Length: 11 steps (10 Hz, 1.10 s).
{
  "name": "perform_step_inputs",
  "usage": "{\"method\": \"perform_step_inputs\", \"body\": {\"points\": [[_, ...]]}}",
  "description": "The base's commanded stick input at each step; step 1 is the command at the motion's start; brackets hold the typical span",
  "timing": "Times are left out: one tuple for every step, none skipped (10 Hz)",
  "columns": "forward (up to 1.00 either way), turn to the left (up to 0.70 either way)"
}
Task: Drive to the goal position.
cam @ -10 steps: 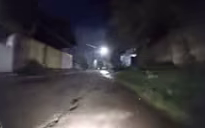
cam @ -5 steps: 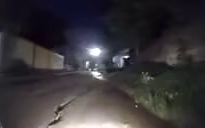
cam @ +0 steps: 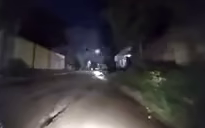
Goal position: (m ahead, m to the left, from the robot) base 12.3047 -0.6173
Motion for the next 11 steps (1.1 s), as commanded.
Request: {"method": "perform_step_inputs", "body": {"points": [[0.70, 0.00], [0.70, 0.00], [0.70, 0.00], [0.70, 0.00], [0.70, 0.00], [0.70, 0.00], [0.70, 0.00], [0.70, 0.00], [0.70, 0.00], [0.70, 0.00], [0.70, 0.00]]}}
